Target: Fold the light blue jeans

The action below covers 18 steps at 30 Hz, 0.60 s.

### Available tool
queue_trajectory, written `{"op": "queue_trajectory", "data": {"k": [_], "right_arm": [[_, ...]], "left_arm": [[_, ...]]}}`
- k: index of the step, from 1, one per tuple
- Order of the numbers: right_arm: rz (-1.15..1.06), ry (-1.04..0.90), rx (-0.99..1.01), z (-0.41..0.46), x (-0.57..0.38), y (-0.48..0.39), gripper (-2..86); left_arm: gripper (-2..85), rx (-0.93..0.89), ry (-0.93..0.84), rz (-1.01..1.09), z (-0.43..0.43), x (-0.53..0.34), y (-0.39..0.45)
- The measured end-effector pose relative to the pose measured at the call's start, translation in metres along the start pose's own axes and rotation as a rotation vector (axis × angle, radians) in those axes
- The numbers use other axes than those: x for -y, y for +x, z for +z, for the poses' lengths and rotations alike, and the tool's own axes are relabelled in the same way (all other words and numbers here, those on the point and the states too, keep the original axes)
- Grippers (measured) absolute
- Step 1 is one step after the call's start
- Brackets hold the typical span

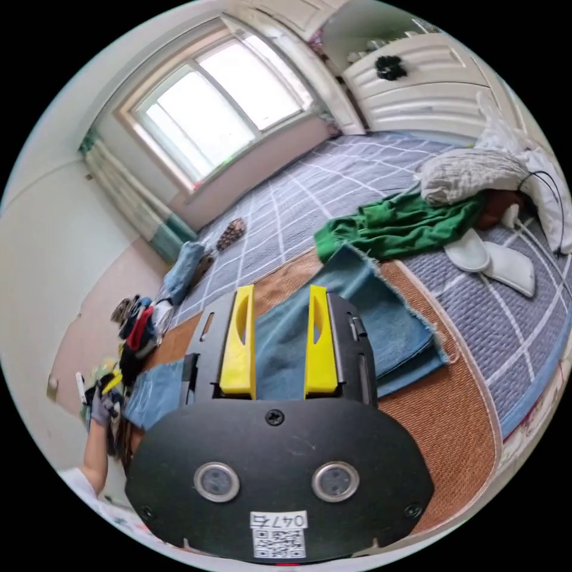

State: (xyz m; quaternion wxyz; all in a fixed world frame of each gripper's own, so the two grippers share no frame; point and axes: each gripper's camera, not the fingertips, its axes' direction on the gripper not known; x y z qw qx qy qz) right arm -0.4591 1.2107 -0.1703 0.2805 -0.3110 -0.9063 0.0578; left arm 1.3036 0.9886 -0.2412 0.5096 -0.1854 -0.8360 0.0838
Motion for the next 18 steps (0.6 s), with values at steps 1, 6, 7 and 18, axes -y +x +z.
{"op": "queue_trajectory", "data": {"k": [1,6,7,18], "right_arm": [[-0.06,-0.014,0.056,0.0,-0.016,-0.012,6.1],[-0.387,-0.221,0.486,0.002,-0.128,-0.107,1.3],[-0.476,-0.307,0.54,0.01,-0.167,-0.145,1.4],[-0.819,-0.447,0.276,0.101,-0.352,-0.354,4.1]], "left_arm": [[13.3,-0.018,0.02,0.024,-0.008,-0.007,0.003],[13.3,-0.084,0.013,0.021,-0.067,-0.13,-0.019],[13.2,-0.098,0.011,-0.01,-0.07,-0.146,-0.028],[13.9,-0.239,0.132,-0.404,-0.033,-0.229,-0.151]]}}
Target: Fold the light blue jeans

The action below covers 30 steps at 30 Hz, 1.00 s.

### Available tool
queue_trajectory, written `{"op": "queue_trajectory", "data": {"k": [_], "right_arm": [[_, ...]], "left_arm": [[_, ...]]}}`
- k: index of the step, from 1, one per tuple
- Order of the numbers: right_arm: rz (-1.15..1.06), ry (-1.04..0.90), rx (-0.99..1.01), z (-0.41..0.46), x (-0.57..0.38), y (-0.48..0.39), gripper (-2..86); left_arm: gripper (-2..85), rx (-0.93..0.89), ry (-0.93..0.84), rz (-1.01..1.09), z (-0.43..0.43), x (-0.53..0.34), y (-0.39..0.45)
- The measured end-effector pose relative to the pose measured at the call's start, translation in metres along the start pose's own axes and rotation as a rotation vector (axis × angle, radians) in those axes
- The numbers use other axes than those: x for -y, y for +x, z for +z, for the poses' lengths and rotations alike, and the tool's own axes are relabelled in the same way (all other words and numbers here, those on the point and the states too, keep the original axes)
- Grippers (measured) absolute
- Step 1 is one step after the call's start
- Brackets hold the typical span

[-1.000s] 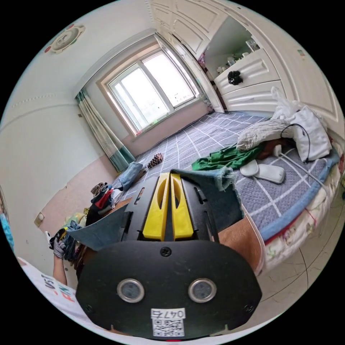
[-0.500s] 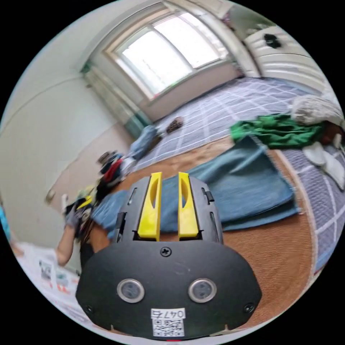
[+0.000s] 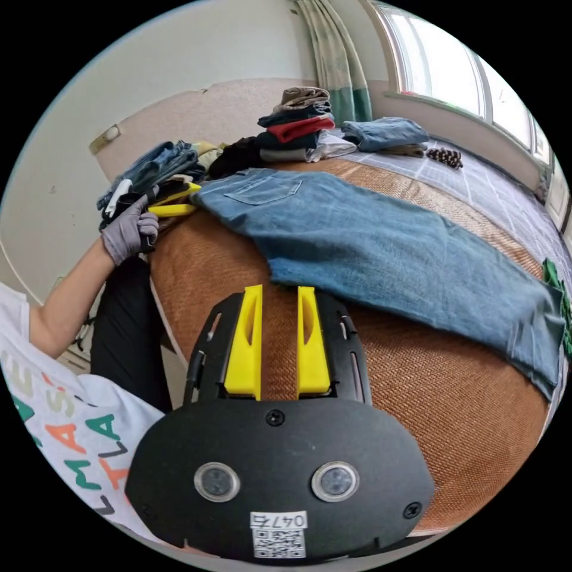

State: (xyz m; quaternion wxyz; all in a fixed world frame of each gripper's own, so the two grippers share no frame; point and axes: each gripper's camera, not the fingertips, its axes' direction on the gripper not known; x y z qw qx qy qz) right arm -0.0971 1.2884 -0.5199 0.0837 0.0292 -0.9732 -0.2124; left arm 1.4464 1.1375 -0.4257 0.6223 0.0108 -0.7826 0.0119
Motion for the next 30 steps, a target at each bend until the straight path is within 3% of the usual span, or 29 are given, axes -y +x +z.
{"op": "queue_trajectory", "data": {"k": [4,10,14,16,18,21,26,30], "right_arm": [[-0.025,0.008,-0.115,0.01,0.017,-0.012,0.7],[-0.078,-0.026,-0.037,-0.008,0.034,0.0,-0.6],[-0.003,0.036,0.192,-0.03,0.031,0.028,-0.5],[0.014,0.015,0.319,-0.015,0.026,0.038,-0.2],[0.052,-0.047,0.396,-0.001,0.012,0.055,0.5],[0.209,0.09,0.361,-0.043,-0.045,0.121,0.9],[0.792,0.481,-0.018,-0.19,-0.228,0.312,0.6],[1.011,0.521,-0.067,-0.227,-0.307,0.405,1.5]], "left_arm": [[14.0,0.03,0.013,0.04,0.019,0.018,0.021],[4.1,-0.007,0.071,0.148,0.02,0.047,0.086],[3.2,0.242,0.213,0.534,-0.038,0.048,0.227],[3.1,0.325,0.289,0.528,-0.054,0.048,0.244],[3.2,0.483,0.255,0.475,-0.041,0.064,0.24],[3.4,0.595,0.137,0.526,-0.011,0.07,0.241],[3.6,0.577,0.117,0.511,-0.006,0.079,0.243],[3.7,0.621,0.068,0.527,0.005,0.094,0.264]]}}
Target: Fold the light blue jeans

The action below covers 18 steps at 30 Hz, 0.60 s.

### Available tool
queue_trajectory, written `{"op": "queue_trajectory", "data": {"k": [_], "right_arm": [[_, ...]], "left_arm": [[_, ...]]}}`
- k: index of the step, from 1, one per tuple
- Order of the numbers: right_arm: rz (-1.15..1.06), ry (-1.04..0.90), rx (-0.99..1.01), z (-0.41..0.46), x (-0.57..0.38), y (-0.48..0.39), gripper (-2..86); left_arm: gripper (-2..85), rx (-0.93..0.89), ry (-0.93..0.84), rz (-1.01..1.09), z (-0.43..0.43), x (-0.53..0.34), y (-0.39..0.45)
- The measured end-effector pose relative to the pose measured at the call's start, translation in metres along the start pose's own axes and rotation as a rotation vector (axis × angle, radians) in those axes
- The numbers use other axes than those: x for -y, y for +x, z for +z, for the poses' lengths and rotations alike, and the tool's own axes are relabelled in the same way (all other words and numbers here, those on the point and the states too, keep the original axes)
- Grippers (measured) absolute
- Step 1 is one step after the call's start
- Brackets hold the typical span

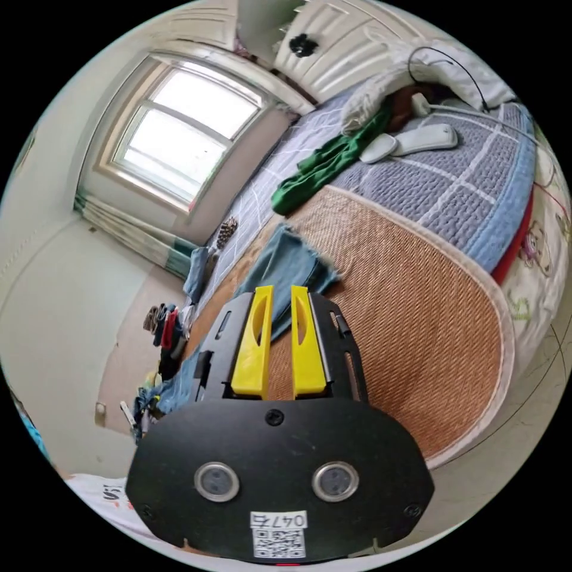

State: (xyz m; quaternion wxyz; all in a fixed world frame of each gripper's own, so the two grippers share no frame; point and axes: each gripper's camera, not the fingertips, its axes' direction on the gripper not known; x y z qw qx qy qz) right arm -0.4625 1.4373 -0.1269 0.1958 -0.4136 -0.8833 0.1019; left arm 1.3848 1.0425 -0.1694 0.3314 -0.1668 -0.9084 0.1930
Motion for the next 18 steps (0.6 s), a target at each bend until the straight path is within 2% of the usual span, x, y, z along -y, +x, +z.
{"op": "queue_trajectory", "data": {"k": [3,7,13,18], "right_arm": [[0.072,-0.029,0.034,0.008,0.03,0.045,2.7],[0.151,-0.167,0.023,0.045,0.047,0.083,3.1],[0.131,-0.186,0.007,0.053,0.054,0.097,-0.3],[0.079,-0.147,0.006,0.014,0.043,0.102,-0.7]], "left_arm": [[3.6,0.003,-0.023,0.008,0.0,0.012,0.004],[3.4,-0.017,-0.046,0.001,0.001,0.026,0.003],[3.5,-0.024,-0.076,0.009,0.006,0.045,0.002],[3.5,-0.045,-0.086,0.012,0.011,0.055,-0.004]]}}
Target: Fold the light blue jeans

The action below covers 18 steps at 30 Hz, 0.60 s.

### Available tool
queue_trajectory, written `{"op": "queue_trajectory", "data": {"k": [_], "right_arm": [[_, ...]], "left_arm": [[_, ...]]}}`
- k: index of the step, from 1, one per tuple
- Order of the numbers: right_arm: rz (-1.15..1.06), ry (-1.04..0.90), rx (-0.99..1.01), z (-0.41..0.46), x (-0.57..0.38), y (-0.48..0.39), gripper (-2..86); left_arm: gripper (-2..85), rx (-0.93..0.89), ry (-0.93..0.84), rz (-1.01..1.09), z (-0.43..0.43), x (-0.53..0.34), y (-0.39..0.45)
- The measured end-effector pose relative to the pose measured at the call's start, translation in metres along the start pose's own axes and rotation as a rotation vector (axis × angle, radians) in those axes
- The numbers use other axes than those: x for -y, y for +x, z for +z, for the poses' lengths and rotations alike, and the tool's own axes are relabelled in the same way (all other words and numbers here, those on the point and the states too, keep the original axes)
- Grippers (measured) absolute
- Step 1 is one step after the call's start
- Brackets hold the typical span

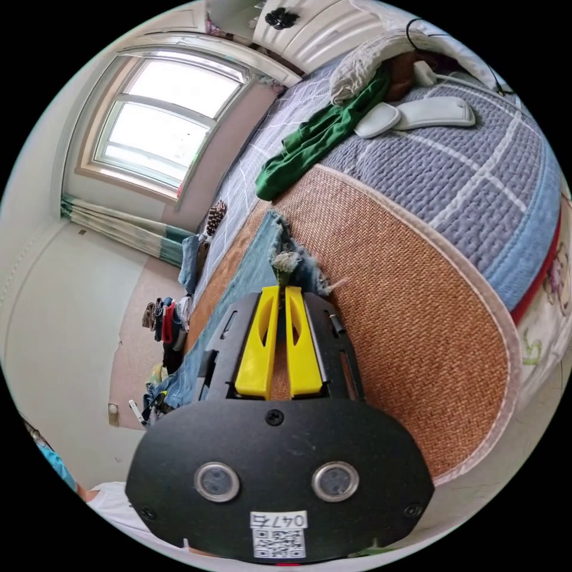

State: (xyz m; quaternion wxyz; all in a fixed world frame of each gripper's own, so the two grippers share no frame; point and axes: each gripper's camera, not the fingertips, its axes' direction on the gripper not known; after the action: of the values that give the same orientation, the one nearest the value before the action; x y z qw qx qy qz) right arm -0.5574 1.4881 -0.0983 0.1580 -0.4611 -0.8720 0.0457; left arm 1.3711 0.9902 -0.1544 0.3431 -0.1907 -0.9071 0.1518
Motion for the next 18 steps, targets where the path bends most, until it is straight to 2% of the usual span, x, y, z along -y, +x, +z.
{"op": "queue_trajectory", "data": {"k": [4,9,13,18], "right_arm": [[-0.001,-0.038,-0.061,-0.006,-0.01,0.016,-0.5],[0.023,-0.01,-0.01,-0.019,-0.015,0.03,-0.1],[0.002,-0.055,-0.088,-0.018,-0.019,0.033,5.4],[0.062,0.109,-0.071,-0.064,-0.038,0.046,6.7]], "left_arm": [[3.5,0.0,-0.007,0.015,0.005,0.005,-0.003],[3.5,-0.01,-0.007,0.026,0.01,0.008,-0.011],[3.5,-0.01,-0.007,0.031,0.015,0.008,-0.017],[3.5,-0.012,-0.003,0.035,0.022,0.006,-0.027]]}}
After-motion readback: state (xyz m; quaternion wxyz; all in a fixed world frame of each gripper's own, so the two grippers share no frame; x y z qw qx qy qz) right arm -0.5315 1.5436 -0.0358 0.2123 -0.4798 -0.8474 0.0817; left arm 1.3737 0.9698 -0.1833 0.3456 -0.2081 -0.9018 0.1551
